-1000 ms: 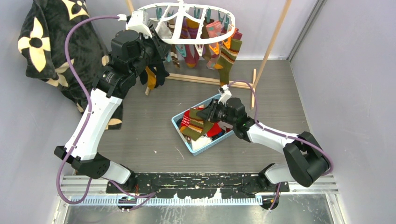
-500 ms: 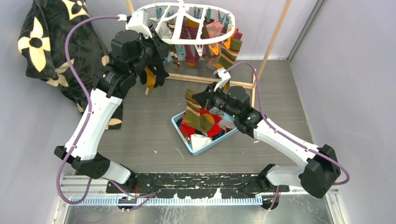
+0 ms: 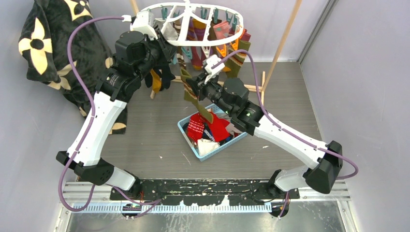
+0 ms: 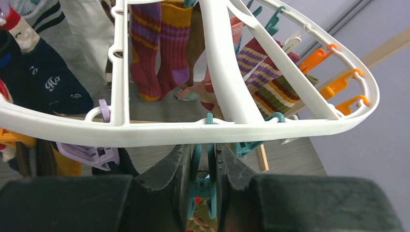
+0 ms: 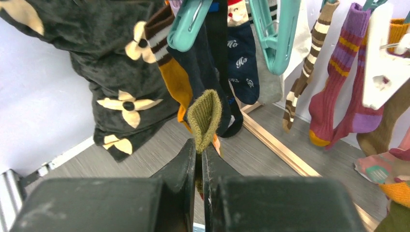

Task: Clip the socks to the hanger
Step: Clamp the sock onto the hanger.

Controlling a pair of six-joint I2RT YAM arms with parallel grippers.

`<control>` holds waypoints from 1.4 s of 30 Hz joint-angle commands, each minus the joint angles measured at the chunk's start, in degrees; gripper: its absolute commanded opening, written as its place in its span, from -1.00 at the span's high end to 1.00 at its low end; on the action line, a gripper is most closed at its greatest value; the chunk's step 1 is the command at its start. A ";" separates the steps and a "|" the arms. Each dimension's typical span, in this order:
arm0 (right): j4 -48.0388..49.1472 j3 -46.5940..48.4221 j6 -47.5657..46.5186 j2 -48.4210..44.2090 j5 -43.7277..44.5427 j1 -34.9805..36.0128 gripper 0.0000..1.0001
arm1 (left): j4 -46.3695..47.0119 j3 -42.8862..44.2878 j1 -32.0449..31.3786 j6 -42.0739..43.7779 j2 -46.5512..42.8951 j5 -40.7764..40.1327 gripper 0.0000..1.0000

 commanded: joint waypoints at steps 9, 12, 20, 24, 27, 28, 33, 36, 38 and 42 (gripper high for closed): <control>7.31 6.07 -6.04 4.23 8.73 3.42 0.97 | 0.45 -0.69 -0.21 -0.34 -1.18 -1.81 0.83; 8.32 6.87 -5.89 5.29 9.41 3.95 0.98 | 1.35 -1.44 -0.54 -0.45 -1.43 -3.43 0.84; 9.63 8.57 -5.42 6.83 10.03 4.69 0.97 | 3.18 -2.62 -0.89 -0.67 -1.49 -5.79 0.86; 10.29 8.88 -5.25 7.25 10.23 4.96 0.98 | 3.18 -2.59 -1.09 -0.80 -1.37 -6.37 0.85; 10.42 8.99 -5.25 7.47 10.33 5.06 0.98 | 3.11 -2.58 -1.04 -0.95 -1.30 -6.54 0.86; 10.51 8.97 -5.25 7.45 10.32 5.07 0.98 | 3.11 -2.61 -1.07 -0.97 -1.27 -6.54 0.85; 10.98 9.16 -5.00 7.58 10.53 5.06 0.98 | 3.06 -2.51 -1.10 -1.02 -1.21 -6.37 0.85; 11.70 9.14 -4.92 7.54 10.73 5.07 0.98 | 3.01 -2.46 -1.14 -1.02 -1.13 -6.37 0.86; 12.07 9.21 -4.90 7.56 10.78 5.06 0.98 | 3.02 -2.41 -1.18 -1.06 -1.04 -6.36 0.86; 12.37 9.61 -4.68 7.84 10.50 5.07 0.98 | 3.00 -2.23 -1.18 -1.07 -0.96 -6.52 0.86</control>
